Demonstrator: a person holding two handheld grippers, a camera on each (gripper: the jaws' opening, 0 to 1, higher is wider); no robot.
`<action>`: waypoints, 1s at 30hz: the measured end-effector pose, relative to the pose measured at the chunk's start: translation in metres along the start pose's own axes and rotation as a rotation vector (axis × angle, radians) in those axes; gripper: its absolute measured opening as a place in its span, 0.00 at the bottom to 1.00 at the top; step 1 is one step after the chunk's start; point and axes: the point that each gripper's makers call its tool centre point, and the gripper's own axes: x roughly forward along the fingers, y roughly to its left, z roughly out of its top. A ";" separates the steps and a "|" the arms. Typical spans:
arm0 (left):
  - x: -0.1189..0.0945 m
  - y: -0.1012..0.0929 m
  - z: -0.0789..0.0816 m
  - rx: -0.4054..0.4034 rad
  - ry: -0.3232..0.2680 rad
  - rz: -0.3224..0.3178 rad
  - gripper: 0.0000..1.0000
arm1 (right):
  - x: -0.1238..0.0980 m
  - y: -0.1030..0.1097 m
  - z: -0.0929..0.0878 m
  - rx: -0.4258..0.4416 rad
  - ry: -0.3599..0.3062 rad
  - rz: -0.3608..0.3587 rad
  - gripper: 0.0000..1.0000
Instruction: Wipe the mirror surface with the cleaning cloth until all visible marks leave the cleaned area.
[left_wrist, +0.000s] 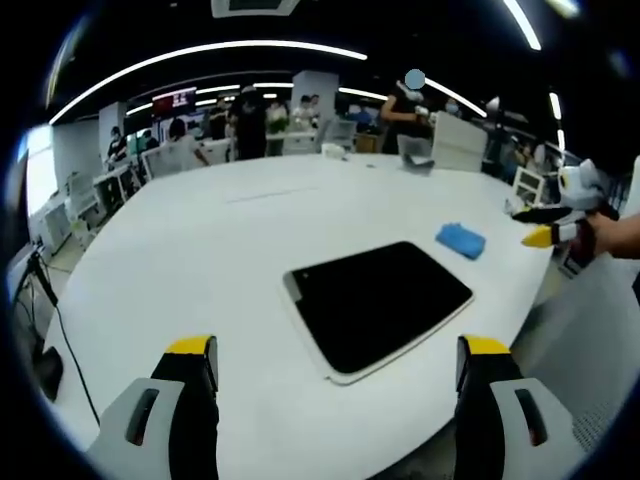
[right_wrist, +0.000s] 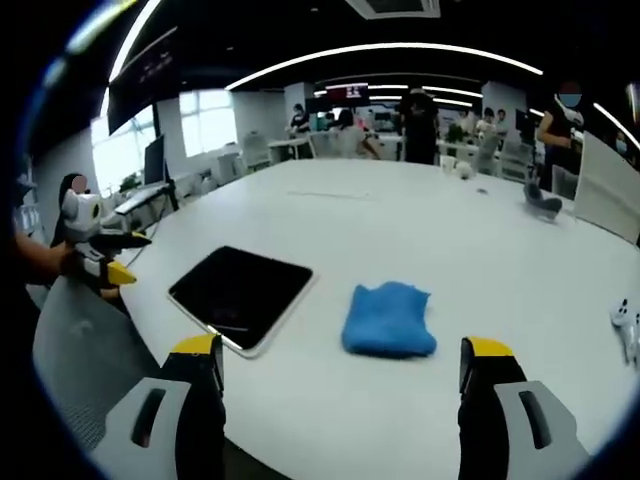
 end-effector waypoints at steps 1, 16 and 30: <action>0.000 0.000 0.000 -0.001 0.000 0.000 1.00 | 0.000 0.001 0.001 -0.004 -0.004 0.002 0.98; 0.000 0.001 -0.003 -0.013 0.016 0.005 1.00 | 0.001 0.002 -0.002 -0.007 0.010 0.009 0.97; 0.001 -0.001 -0.003 -0.005 0.019 -0.003 1.00 | 0.000 0.006 -0.008 -0.016 0.040 0.024 0.95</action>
